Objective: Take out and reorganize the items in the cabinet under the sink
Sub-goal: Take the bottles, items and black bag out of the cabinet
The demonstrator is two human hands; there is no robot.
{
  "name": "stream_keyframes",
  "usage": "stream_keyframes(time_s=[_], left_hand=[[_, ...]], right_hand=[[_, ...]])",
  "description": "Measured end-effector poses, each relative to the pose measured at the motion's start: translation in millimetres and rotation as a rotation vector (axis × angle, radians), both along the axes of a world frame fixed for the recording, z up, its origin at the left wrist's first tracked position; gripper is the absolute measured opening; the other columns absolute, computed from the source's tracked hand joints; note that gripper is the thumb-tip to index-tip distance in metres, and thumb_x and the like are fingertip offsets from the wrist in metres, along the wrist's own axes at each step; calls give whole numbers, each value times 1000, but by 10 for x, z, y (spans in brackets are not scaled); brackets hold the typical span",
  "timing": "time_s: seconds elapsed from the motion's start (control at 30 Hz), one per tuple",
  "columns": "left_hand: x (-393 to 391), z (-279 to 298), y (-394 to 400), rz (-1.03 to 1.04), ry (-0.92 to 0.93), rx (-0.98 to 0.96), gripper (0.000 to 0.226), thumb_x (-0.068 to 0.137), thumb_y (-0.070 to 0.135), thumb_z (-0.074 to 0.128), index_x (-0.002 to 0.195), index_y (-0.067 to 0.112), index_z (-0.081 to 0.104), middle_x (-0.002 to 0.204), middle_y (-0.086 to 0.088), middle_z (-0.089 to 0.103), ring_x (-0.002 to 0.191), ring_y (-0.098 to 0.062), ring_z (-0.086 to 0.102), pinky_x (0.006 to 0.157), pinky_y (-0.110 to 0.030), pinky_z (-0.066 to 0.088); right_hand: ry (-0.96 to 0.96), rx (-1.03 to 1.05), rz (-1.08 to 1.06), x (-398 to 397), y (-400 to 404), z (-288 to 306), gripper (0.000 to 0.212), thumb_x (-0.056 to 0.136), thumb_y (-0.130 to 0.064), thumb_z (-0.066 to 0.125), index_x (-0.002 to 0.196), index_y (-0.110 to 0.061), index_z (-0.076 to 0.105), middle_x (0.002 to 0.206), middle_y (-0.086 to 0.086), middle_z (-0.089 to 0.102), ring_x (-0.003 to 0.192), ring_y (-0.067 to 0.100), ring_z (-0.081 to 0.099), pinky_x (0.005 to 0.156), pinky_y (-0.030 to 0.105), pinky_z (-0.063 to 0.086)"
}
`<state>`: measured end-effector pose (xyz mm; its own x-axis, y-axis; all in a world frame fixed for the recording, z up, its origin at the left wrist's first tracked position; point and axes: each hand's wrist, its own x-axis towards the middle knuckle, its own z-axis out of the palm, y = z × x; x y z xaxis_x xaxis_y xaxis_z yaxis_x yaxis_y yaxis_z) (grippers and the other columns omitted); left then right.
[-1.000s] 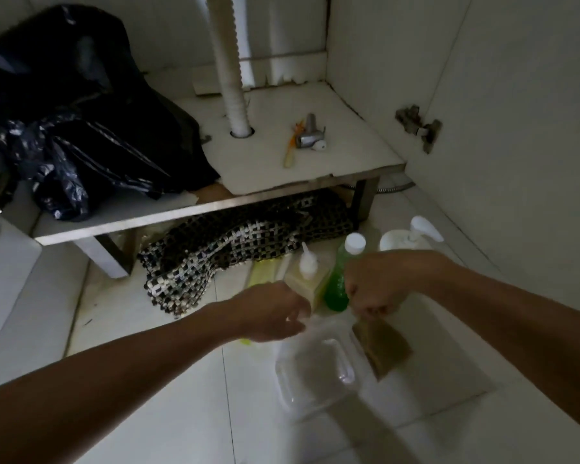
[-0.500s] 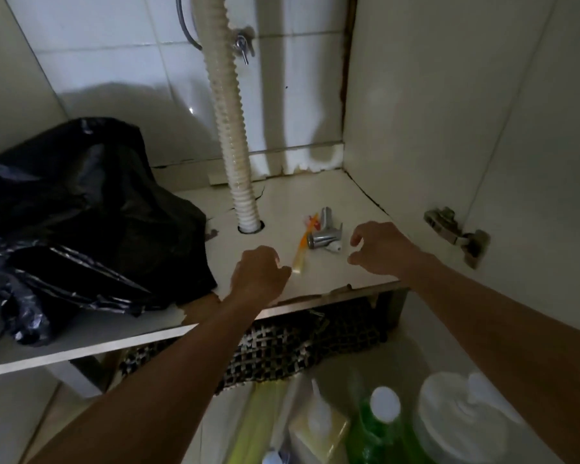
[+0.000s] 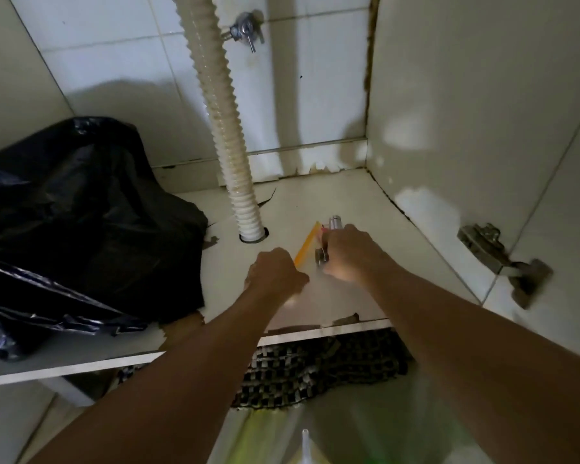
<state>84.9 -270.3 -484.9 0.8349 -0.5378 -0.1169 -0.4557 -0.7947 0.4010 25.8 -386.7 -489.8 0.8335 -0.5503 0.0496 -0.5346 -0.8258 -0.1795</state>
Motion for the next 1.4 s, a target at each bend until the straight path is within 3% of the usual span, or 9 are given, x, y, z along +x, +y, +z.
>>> stream_keyframes(time_s=[0.17, 0.3, 0.43, 0.7, 0.87, 1.03, 1.13, 1.27, 1.4], left_hand=[[-122, 60, 209, 112, 47, 6, 32, 81, 30, 67, 67, 12, 45, 70, -3, 50, 71, -22, 54, 55, -24, 38], [-253, 220, 444, 156, 42, 35, 34, 81, 33, 68, 67, 13, 45, 69, -3, 50, 71, -22, 55, 58, -25, 41], [-431, 386, 709, 172, 35, 53, 34, 80, 30, 69, 65, 11, 45, 65, -3, 48, 56, -16, 48, 51, -23, 39], [-799, 436, 1111, 181, 124, -71, 31, 77, 30, 69, 84, 0, 65, 71, -10, 58, 67, -29, 61, 71, -37, 59], [-1008, 423, 1529, 202, 387, -263, 18, 80, 18, 69, 79, 4, 58, 72, -13, 58, 62, -24, 61, 46, -25, 53], [-1162, 269, 2169, 46, 744, -383, 12, 86, 15, 64, 90, 5, 67, 86, -10, 65, 73, -18, 61, 61, -25, 53], [-1124, 113, 2476, -68, 856, -252, 17, 87, 11, 64, 102, 3, 65, 94, -13, 62, 81, -24, 64, 68, -29, 59], [-1001, -5, 2720, -224, 914, -50, 9, 84, 1, 64, 91, 6, 65, 82, -12, 64, 68, -26, 65, 70, -35, 61], [-981, -183, 2945, -385, 1023, 187, 14, 84, -3, 61, 84, 10, 62, 70, -7, 66, 62, -23, 66, 69, -35, 60]], right_hand=[[-2, -39, -4, -107, 117, 30, 35, 93, -21, 50, 126, -8, 48, 120, 15, 56, 106, 31, 59, 70, 32, 42], [2, 40, -31, -181, 214, 93, 38, 89, -9, 57, 125, -3, 48, 138, 16, 45, 123, 32, 51, 82, 34, 48], [-99, 147, -73, -302, 272, 199, 29, 90, -4, 51, 119, -4, 53, 136, 14, 48, 130, 28, 44, 94, 35, 46], [-257, 251, -219, -829, 189, 179, 26, 85, -3, 55, 108, -11, 48, 95, 8, 56, 90, 28, 57, 68, 31, 43], [-366, 345, -345, -1046, 311, 231, 44, 82, -28, 68, 112, -4, 47, 105, 16, 61, 92, 33, 59, 75, 33, 47], [-385, 382, -394, -1156, 630, 453, 45, 75, -19, 73, 114, -3, 57, 108, 15, 66, 101, 30, 63, 80, 31, 49], [-433, 419, -339, -1255, 927, 706, 38, 75, -18, 72, 109, -3, 63, 101, 12, 69, 95, 27, 66, 83, 30, 53], [-328, 406, -147, -1543, 1526, 1038, 11, 66, -1, 68, 76, -6, 67, 57, 1, 65, 64, 21, 62, 70, 31, 54], [-151, 672, -80, -1890, 2026, 1030, 18, 71, 8, 63, 84, -4, 67, 64, 12, 66, 55, 19, 62, 51, 24, 55]])
